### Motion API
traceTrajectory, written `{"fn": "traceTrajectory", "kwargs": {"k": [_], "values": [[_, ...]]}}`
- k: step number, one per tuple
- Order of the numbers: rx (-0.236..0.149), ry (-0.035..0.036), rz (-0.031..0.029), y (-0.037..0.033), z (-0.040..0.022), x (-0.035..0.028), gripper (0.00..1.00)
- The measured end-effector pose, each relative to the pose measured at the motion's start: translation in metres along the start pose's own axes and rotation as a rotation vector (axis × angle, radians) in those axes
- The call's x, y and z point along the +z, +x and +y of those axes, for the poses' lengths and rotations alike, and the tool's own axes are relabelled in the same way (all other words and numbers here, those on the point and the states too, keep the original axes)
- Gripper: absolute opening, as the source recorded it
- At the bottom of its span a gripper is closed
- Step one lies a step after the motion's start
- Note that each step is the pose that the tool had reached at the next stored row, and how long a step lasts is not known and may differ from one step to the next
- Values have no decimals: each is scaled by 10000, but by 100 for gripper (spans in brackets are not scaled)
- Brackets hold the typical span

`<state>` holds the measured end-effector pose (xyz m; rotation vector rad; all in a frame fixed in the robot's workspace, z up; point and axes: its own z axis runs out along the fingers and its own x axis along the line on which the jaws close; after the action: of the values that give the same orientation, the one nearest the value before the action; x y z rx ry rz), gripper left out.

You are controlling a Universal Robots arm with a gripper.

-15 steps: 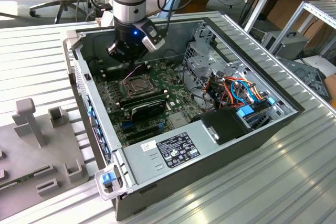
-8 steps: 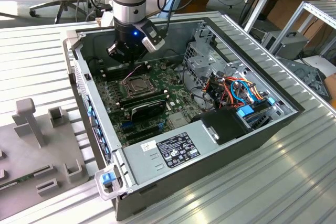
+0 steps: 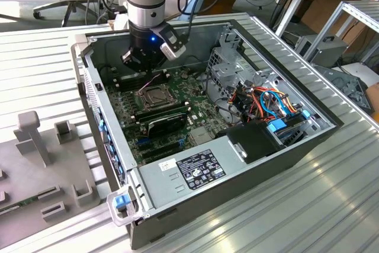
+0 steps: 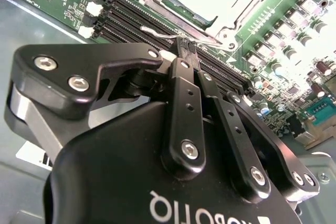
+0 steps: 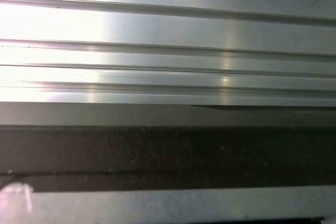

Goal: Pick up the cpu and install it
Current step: 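Install the first cpu locking lever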

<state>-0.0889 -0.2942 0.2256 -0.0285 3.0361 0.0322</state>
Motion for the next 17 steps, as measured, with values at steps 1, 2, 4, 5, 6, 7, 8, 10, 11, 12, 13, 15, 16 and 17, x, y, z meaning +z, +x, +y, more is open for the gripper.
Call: {"fn": "traceTrajectory", "kwargs": {"k": [1,2,4,5,6,7,8,10,11,12,13,15,16,17], "values": [[0,0,-1,-16,0,10,11],[1,0,-2,-30,-1,18,11],[1,0,-2,-47,-2,39,11],[1,1,-1,-48,-2,52,11],[0,0,-1,-49,-2,60,11],[0,0,-1,-49,-2,66,11],[0,0,-1,-51,-3,75,11],[1,0,-1,-52,-3,94,11],[1,1,-1,-52,-3,101,11],[0,1,-1,-53,-4,116,11],[1,1,0,-53,-4,126,11],[1,0,-1,-52,-4,146,11],[0,0,-1,-51,-5,159,11],[0,1,-1,-50,-5,166,11]]}}
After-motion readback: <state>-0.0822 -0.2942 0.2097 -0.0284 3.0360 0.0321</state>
